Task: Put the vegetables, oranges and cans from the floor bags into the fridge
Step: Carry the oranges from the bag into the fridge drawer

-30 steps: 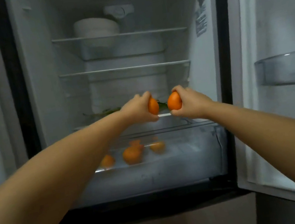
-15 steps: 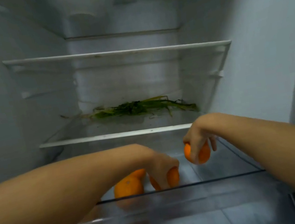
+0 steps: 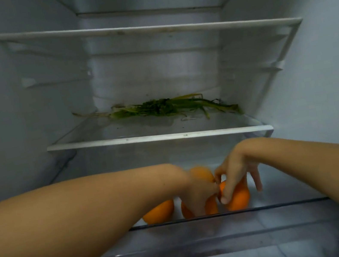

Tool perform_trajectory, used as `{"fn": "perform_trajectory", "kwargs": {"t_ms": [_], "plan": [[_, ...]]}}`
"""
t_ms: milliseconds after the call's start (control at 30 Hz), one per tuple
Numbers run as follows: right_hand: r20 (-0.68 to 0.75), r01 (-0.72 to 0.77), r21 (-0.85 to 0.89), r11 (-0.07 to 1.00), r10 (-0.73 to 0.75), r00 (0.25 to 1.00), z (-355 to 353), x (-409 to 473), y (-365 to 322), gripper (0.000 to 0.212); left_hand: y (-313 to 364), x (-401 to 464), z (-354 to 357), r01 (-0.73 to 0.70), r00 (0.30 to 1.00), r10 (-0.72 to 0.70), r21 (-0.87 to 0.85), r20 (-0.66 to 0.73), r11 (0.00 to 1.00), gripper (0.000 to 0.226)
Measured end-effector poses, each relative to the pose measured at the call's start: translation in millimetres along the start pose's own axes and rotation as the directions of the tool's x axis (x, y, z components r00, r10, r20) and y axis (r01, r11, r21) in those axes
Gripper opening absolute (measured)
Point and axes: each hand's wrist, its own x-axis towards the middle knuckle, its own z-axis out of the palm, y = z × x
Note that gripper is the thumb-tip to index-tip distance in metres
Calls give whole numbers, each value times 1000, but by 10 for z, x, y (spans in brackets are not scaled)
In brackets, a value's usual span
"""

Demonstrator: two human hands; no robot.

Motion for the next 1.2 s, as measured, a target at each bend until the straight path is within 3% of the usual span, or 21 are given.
{"fn": "perform_trajectory", "kwargs": {"t_ms": [100, 267, 333, 400, 467, 567, 667, 800, 1033, 1200], "plan": [[-53, 25, 68, 997, -22, 998, -109, -215, -14, 65, 49, -142, -141, -8, 995, 2, -62, -98, 998, 66], [-218, 71, 92, 993, -49, 975, -245, -761, -28, 56, -155, -539, -493, 221, 968, -224, -43, -111, 974, 54], [-313, 111, 74, 991, -82, 946, -276, -990, -32, 45, -194, -716, -600, 268, 947, -271, -38, -175, 963, 54], [-456, 191, 61, 980, -143, 878, -251, -1154, -27, 33, -154, -909, -680, 312, 894, -306, -35, -326, 950, 51], [-638, 228, -23, 973, -190, 746, -136, -1227, -33, 25, -93, -1072, -686, 343, 797, -322, -56, -511, 938, 43], [-795, 98, -202, 974, -222, 564, 145, -1302, -61, 33, 24, -1280, -586, 374, 651, -370, -145, -663, 916, 38], [-816, 34, -242, 970, -223, 533, 395, -1432, -77, 39, 197, -1486, -411, 394, 611, -404, -181, -681, 901, 37], [-879, 118, -234, 965, -262, 398, 474, -1733, -113, 30, 420, -1928, -316, 466, 584, -429, -147, -690, 872, 42], [-885, 278, -393, 876, -442, 143, 857, -2163, -374, 24, 916, -2669, 13, 585, 380, -615, -335, -691, 739, 42], [-808, 348, -528, 774, -585, 75, 1682, -2097, -458, 24, 1536, -2977, 758, 628, 319, -757, -471, -570, 619, 40]]}}
